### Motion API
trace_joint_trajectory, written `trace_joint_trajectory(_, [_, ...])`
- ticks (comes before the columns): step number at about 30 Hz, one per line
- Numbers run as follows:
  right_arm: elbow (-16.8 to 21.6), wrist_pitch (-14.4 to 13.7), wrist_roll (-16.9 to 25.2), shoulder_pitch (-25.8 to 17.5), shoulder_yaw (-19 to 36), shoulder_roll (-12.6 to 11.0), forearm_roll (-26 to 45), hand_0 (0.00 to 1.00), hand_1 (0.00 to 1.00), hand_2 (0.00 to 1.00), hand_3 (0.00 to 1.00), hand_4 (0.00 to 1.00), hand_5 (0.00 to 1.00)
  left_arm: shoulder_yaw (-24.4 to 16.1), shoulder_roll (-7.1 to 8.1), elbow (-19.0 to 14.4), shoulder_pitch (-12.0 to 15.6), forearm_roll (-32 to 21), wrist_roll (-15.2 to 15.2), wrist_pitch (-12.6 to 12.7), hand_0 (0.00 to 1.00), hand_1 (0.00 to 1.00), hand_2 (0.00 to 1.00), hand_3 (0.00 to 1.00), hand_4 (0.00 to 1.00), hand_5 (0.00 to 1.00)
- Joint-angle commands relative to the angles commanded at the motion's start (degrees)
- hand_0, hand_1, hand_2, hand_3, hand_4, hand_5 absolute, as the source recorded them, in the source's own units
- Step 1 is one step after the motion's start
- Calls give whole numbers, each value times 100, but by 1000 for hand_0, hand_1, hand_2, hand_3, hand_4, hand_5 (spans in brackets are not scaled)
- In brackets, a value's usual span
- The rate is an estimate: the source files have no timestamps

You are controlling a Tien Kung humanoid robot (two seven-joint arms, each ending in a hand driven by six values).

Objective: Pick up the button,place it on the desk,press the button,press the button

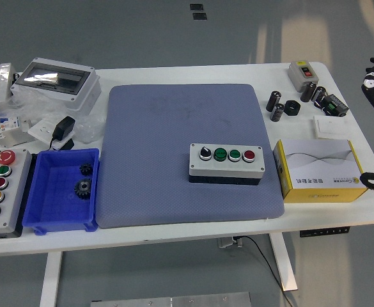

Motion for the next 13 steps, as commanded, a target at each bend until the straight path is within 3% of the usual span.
trace_joint_trajectory(1, [0, -7, 3, 10, -15, 0, -1, 827, 864, 889, 908, 731, 368, -2, -4, 0, -1, 0, 1, 0, 648, 627, 555, 599, 569, 123])
trace_joint_trajectory(6, [-8, -43, 8, 31, -72, 2, -5, 827, 864, 889, 908, 731, 368, -18, -18, 2, -14, 15, -10, 0, 648, 627, 555, 599, 569, 123])
trace_joint_trajectory(7, [-11, -46, 5, 32, -80, 2, -8, 839, 890, 905, 895, 758, 454, -22, -19, 3, -15, 19, -12, 0, 649, 627, 556, 600, 569, 120])
trace_joint_trajectory(13, [-21, 20, 21, 35, -97, 11, 90, 839, 890, 905, 895, 758, 454, -34, -25, -1, -7, 30, -7, 0, 649, 627, 556, 600, 569, 120])
